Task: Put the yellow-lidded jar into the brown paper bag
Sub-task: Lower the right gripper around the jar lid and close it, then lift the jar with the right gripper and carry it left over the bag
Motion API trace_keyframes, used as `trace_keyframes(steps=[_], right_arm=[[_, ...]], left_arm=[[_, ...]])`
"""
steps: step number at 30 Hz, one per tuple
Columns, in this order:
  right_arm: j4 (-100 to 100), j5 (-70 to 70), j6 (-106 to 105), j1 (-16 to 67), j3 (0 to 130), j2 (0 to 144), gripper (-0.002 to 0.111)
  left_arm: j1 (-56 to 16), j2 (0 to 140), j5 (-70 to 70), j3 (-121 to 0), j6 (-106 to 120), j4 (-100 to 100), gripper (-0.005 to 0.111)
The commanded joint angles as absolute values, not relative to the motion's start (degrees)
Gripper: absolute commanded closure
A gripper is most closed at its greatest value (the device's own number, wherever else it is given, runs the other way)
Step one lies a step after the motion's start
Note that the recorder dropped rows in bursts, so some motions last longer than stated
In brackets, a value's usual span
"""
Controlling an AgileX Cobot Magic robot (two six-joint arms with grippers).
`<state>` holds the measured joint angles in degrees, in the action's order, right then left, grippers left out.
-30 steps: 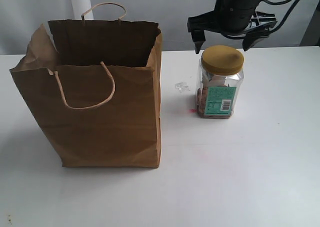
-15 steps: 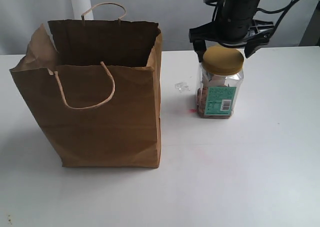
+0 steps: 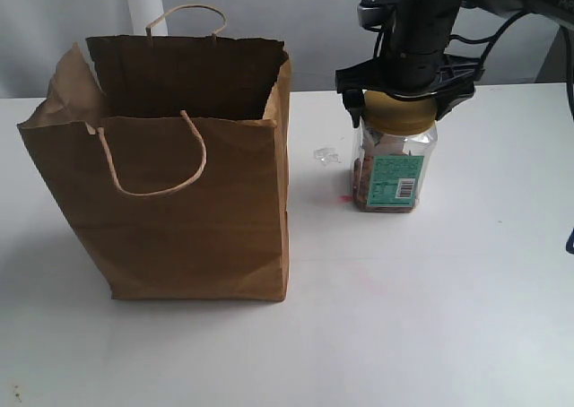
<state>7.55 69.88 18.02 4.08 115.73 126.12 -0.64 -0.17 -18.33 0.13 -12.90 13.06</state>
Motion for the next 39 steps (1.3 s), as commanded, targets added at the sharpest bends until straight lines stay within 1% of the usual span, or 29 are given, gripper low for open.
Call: trace_keyframes(steps=[1,3,5,7,10,12,13,21,33,39], right_arm=[[7.5,70.0,18.3,3.9,115.8,126.4,0.009],[7.6,70.0,18.3,3.9,115.8,126.4,0.019],[8.4,70.0,18.4,3.9,115.8,126.4,0.033],[9.9,70.0,19.6,3.9,115.8,126.4,0.053],[11.4,70.0,20.1,3.9,115.8,126.4,0.088],[11.5,70.0,20.0,3.9,115.8,126.4,0.106],[11.5,70.0,19.8,3.9,115.8,126.4,0.108],[11.5,70.0,16.9,3.9,115.8,122.7,0.108],[14.3,70.0,14.3,4.0,115.8,109.4,0.108],[10.8,70.0,13.0,4.0,115.8,101.9,0.108]], left_arm=[[-0.9,0.0,-17.8,0.0,-13.1,12.8,0.106],[-0.9,0.0,-17.8,0.0,-13.1,12.8,0.106],[-0.9,0.0,-17.8,0.0,-13.1,12.8,0.106],[-0.9,0.0,-17.8,0.0,-13.1,12.8,0.106],[-0.9,0.0,-17.8,0.0,-13.1,12.8,0.106],[-0.9,0.0,-17.8,0.0,-13.1,12.8,0.106],[-0.9,0.0,-17.8,0.0,-13.1,12.8,0.106],[-0.9,0.0,-17.8,0.0,-13.1,12.8,0.106],[-0.9,0.0,-17.8,0.0,-13.1,12.8,0.106],[-0.9,0.0,-17.8,0.0,-13.1,12.8,0.106]])
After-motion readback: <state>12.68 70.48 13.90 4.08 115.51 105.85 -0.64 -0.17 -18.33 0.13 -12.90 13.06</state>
